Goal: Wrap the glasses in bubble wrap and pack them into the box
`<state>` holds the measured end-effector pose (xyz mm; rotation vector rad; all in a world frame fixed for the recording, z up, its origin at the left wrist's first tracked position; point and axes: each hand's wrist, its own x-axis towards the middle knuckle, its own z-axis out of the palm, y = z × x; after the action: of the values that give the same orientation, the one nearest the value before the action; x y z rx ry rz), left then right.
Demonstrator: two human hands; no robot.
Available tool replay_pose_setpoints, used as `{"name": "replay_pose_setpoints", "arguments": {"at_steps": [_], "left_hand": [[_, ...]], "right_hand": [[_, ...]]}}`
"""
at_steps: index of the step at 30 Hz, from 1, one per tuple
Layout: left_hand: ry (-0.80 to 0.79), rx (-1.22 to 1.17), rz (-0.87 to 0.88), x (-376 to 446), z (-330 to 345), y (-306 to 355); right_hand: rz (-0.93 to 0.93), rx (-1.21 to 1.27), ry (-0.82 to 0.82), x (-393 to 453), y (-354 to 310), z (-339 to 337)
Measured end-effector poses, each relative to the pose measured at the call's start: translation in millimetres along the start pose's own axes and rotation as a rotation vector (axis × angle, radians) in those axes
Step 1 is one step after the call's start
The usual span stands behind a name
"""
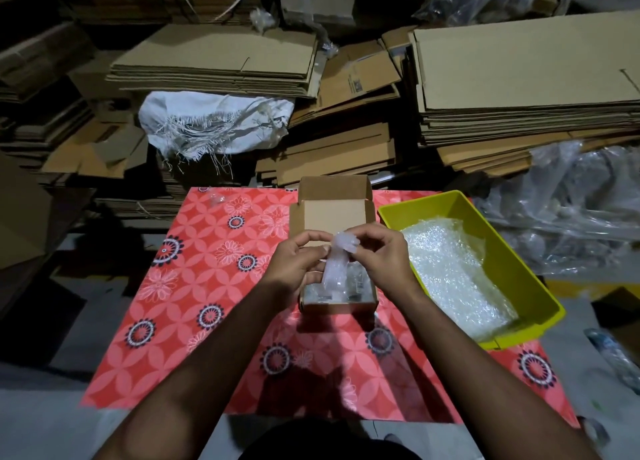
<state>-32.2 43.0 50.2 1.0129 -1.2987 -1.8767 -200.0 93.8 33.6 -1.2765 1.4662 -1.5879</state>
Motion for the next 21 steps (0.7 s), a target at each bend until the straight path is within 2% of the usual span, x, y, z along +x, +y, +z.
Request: {"name": "replay_pose_setpoints", "arguments": {"at_steps": [4,9,14,19,21], "left_hand": [[-0.012,-0.02,-0.021,0.8,-1.8,-2.6],[0.028,-0.036,-0.011,6.8,-3.0,-7.6],[0.007,-0.059,-0.012,11.9,-5.4,-8.0],[-0.053,-0.228,-0.084,11.2,-6.7,-8.9],[-0.053,-0.172,-0.088,10.1,-9.8,-12.7]], "right_hand": [[0.052,0.028,0.052,1.2,5.2,0.8],[0.026,-0.066,0.03,0.2,10.0,0.8],[0.017,-0.081,-0.027,3.7,8.9,-0.2],[-0.027,-0.198,-0.032,3.0,14.1,-2.3],[-0.03,-0.21,-0.045,1.4,14.6,-2.0]]}}
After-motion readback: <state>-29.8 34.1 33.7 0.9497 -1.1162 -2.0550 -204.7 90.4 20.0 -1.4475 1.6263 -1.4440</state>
